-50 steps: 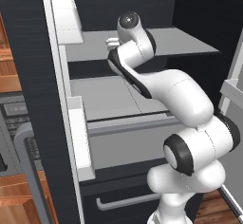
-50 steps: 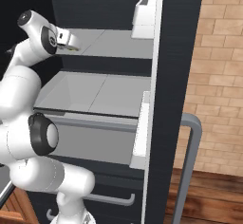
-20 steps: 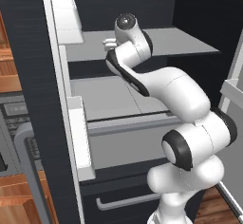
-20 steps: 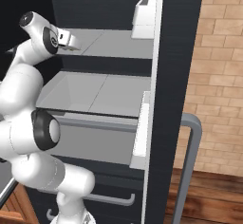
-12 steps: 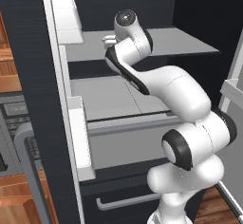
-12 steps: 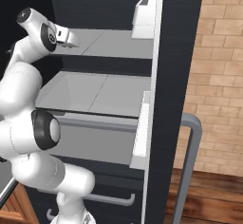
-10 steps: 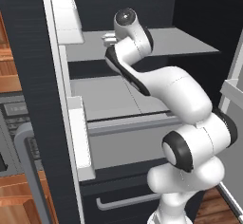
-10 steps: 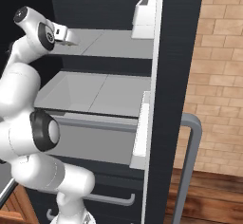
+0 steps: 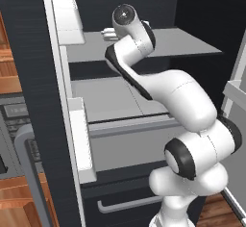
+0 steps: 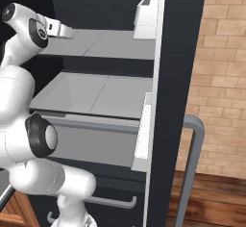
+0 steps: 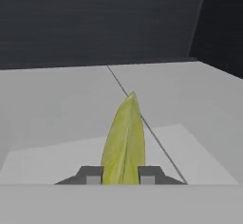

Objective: There is a bowl on the dining counter. Grab a lemon wedge from the fridge and place it in the bowl. Then get the liquor bottle and glass cup from the cabinet and place them next to the bowl.

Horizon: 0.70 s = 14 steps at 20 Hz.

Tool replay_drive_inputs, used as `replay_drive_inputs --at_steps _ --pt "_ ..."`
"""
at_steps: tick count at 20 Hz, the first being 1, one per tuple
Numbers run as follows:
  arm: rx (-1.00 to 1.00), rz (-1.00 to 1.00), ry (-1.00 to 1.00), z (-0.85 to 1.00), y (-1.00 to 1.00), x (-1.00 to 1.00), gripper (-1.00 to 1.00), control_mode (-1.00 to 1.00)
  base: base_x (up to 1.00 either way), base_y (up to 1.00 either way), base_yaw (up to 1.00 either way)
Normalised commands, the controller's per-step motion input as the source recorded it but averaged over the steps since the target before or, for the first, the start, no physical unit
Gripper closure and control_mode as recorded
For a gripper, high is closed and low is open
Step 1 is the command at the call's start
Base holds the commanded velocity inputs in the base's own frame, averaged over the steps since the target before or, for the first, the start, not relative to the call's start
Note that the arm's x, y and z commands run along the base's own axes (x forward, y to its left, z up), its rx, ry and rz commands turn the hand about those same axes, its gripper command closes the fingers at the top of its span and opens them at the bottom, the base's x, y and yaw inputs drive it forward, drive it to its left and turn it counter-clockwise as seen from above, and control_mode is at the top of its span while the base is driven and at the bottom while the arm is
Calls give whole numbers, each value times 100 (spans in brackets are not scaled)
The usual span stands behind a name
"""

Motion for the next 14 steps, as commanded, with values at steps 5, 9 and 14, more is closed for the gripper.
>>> replay_drive_inputs --at_steps 5,9,14 --pt "-2 0 -25 1 0 -54 100 -100 0 0 0" --pt "0 1 -33 4 -1 -88 100 -100 0 0 0" --pt "0 5 -15 19 -8 -76 100 -100 0 0 0"
